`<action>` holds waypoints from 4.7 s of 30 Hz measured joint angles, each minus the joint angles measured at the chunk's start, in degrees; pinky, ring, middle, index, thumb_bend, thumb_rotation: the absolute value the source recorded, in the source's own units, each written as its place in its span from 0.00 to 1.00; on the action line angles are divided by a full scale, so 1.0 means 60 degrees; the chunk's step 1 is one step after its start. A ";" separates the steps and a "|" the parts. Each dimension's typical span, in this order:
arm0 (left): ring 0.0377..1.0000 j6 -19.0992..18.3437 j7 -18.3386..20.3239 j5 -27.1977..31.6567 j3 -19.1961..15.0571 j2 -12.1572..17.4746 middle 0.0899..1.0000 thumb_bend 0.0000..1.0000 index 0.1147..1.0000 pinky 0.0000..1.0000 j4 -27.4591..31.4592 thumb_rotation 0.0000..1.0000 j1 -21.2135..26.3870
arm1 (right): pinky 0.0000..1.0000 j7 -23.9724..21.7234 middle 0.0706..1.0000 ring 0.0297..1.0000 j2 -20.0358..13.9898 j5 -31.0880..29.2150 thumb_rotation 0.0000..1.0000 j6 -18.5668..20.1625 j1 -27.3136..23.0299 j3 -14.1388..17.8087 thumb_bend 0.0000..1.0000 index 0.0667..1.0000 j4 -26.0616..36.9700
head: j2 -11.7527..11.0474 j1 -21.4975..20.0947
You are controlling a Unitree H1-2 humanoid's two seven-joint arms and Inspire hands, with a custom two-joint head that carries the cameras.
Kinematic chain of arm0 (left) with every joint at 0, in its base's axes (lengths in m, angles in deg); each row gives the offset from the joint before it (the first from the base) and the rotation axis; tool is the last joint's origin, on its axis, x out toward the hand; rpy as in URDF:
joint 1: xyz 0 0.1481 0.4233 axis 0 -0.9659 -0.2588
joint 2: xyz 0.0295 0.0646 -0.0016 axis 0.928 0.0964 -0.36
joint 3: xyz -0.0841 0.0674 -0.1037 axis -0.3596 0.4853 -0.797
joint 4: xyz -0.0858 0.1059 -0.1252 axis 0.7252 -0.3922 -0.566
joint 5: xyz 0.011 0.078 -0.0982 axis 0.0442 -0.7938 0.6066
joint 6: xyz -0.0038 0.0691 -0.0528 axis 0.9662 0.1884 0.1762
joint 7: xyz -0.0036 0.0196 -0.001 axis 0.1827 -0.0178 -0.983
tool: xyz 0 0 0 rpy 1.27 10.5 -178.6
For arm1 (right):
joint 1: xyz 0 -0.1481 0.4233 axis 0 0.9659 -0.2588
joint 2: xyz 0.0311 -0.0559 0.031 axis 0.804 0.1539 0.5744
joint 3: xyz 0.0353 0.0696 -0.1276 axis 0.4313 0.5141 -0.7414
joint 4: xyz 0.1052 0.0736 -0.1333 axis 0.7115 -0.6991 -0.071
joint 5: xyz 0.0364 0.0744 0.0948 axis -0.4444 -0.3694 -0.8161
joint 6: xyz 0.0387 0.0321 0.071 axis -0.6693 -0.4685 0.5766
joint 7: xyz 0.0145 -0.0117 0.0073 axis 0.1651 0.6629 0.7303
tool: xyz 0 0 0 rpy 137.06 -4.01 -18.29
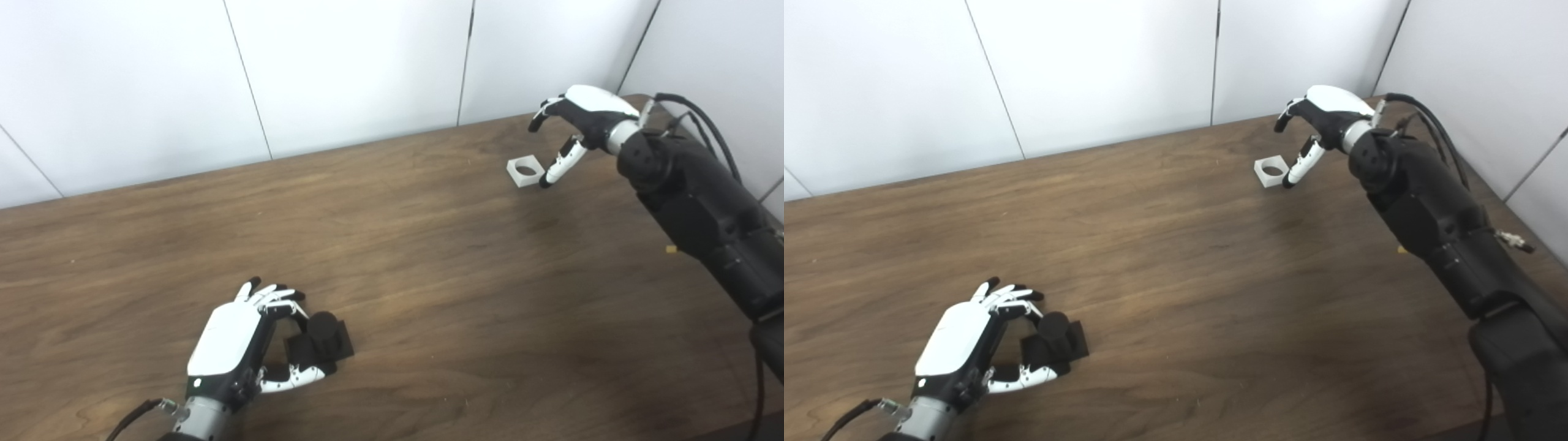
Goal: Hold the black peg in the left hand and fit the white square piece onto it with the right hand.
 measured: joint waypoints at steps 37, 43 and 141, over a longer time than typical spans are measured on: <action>0.88 -0.0023 0.0075 -0.0045 -0.0103 -0.0007 0.77 0.52 0.42 1.00 0.0194 0.05 -0.0184 | 1.00 0.0088 0.88 0.96 0.0746 0.0824 0.13 -0.0186 -0.0510 -0.0615 0.89 0.63 -0.1364 | 0.0132 0.0132; 0.87 -0.0023 0.0117 -0.0066 -0.0106 -0.0013 0.76 0.52 0.42 1.00 0.0235 0.05 -0.0207 | 0.99 0.0073 0.87 0.95 0.0734 0.0854 0.11 -0.0167 -0.0488 -0.0617 0.89 0.60 -0.1309 | 0.0132 0.0132; 0.90 -0.0442 -0.0165 -0.1055 0.0311 -0.1008 0.78 0.52 0.42 1.00 -0.0029 0.05 -0.0161 | 0.85 -0.5149 0.72 0.90 0.3260 0.0278 0.13 -0.1631 0.0087 -0.1517 0.52 0.45 0.7821 | 0.0513 0.3311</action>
